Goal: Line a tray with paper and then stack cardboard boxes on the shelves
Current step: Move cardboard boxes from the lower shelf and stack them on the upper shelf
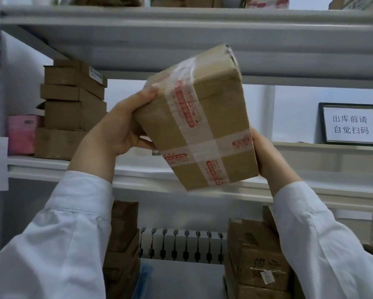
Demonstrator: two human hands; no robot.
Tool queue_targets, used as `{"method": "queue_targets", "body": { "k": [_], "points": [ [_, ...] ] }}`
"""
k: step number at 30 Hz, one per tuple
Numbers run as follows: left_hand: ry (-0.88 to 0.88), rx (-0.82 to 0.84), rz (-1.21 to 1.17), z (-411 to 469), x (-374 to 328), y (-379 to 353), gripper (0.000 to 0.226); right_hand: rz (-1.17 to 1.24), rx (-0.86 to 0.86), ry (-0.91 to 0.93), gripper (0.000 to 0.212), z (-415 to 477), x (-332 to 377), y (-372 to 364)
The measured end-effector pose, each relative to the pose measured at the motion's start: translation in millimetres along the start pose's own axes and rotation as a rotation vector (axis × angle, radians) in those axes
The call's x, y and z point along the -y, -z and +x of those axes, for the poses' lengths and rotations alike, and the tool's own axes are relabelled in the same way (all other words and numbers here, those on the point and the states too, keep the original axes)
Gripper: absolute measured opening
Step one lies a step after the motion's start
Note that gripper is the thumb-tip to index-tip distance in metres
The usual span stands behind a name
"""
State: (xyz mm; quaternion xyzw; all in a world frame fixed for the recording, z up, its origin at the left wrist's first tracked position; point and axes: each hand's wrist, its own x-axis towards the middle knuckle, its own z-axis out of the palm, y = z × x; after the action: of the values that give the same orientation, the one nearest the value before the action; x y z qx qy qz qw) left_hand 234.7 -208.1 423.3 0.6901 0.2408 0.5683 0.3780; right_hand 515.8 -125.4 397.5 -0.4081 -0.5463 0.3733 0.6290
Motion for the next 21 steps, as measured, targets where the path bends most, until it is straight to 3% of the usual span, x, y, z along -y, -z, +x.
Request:
{"method": "queue_targets", "body": {
  "k": [5,12,15,18,21],
  "points": [
    [-0.012,0.062,0.164,4,13,-18,0.071,0.115,-0.084,0.029,0.032,7,-11,-10],
    [-0.16,-0.006,0.2,5,20,-41,0.077,-0.044,-0.179,0.076,0.017,9,-11,-10],
    [-0.218,-0.028,0.177,2,21,-43,0.068,-0.014,-0.192,0.118,0.029,6,-8,-12],
    [-0.255,0.003,0.238,10,37,-43,0.076,0.135,-0.17,0.173,0.037,10,-17,-9],
    [-0.235,0.015,0.271,16,60,-42,0.084,0.168,-0.151,0.093,0.036,11,-18,-10]
  ]
}}
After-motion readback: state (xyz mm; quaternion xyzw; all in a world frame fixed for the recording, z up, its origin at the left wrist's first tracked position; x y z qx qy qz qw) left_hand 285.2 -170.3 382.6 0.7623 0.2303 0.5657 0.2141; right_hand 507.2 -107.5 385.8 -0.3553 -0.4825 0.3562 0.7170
